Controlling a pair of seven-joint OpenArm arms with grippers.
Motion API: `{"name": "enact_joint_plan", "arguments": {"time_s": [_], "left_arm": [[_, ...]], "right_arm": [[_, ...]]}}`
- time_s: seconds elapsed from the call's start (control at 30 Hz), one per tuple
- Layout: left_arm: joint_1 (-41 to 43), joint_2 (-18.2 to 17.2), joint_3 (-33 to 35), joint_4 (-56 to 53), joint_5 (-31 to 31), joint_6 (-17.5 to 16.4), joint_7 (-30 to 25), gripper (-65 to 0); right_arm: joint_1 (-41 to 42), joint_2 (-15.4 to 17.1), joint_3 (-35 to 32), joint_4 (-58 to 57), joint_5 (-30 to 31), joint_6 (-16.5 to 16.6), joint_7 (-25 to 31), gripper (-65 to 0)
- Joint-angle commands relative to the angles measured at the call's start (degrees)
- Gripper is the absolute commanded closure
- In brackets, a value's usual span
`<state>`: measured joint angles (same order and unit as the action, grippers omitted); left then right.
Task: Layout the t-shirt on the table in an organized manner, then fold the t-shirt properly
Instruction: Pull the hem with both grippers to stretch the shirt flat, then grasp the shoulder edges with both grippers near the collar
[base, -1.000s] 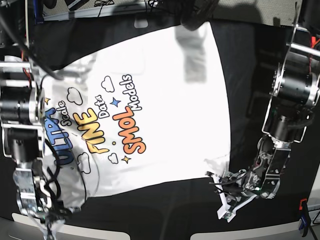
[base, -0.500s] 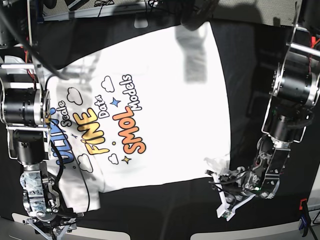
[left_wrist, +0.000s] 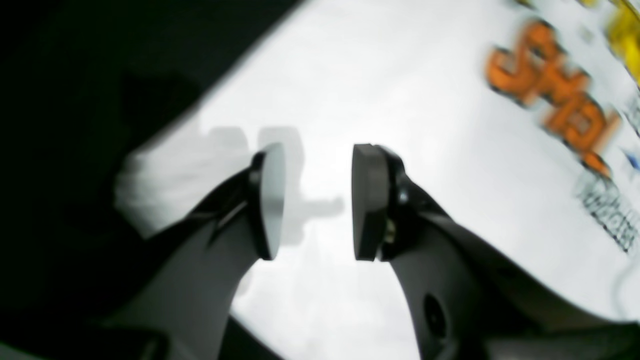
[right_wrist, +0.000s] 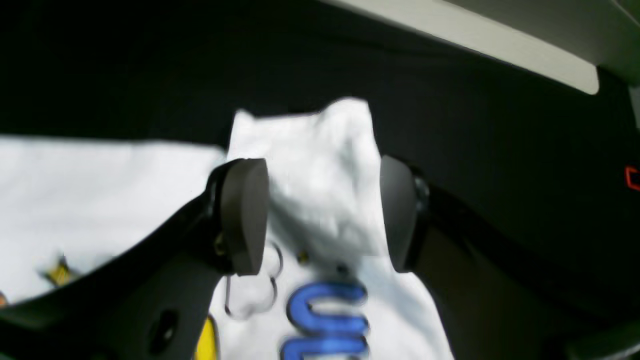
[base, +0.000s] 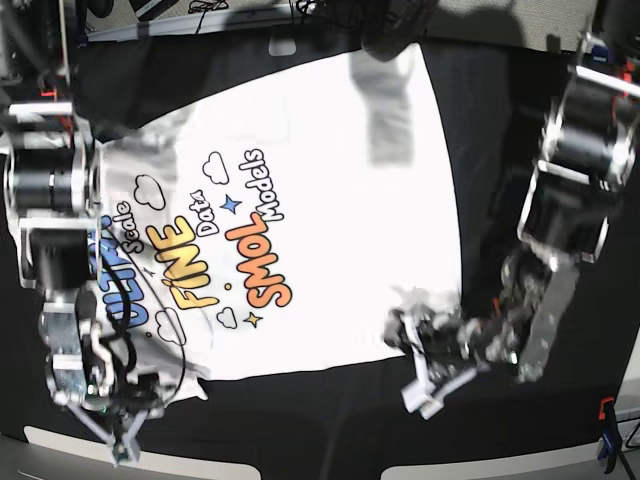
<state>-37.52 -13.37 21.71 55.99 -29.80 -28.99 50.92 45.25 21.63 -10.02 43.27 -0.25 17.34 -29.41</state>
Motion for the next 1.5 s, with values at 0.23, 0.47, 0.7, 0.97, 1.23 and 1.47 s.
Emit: {"name": "enact_joint_plan", "arguments": {"time_s": [0.23, 0.47, 0.7, 0.97, 1.23, 1.47], "left_arm": [[20.04, -4.09, -0.28, 35.06, 5.33, 7.15, -0.79, -20.0], [36.98, -8.63, -0.28, 58.69, 11.06, 12.52, -0.46, -20.0], [47.56, -8.57, -0.28, 64.78, 13.31, 13.62, -0.11, -20.0], [54.80, -8.57, -0.28, 64.78, 13.31, 13.62, -0.28, -20.0], [56.92, -8.55, -0.28, 64.81, 13.31, 13.62, -1.42, -20.0], [56.89, -8.55, -0.28, 64.81, 13.29, 13.62, -1.46, -20.0]], "right_arm": [[-18.47, 9.35, 0.31, 28.85, 0.50, -0.11, -5.95, -34.0], [-38.42, 19.50, 0.31, 50.01, 0.22, 0.79, -14.51, -34.0], [-58.99, 29.09, 0.31, 64.04, -9.70, 0.00, -23.08, -34.0], [-77.42, 37.86, 0.31, 66.25, -16.33, -4.68, -25.66, -34.0], [-84.61, 38.32, 0.28, 62.79, -17.16, -14.56, -21.73, -34.0], [-82.90, 34.84, 0.28, 50.51, -18.27, -19.34, -14.29, -34.0]]}}
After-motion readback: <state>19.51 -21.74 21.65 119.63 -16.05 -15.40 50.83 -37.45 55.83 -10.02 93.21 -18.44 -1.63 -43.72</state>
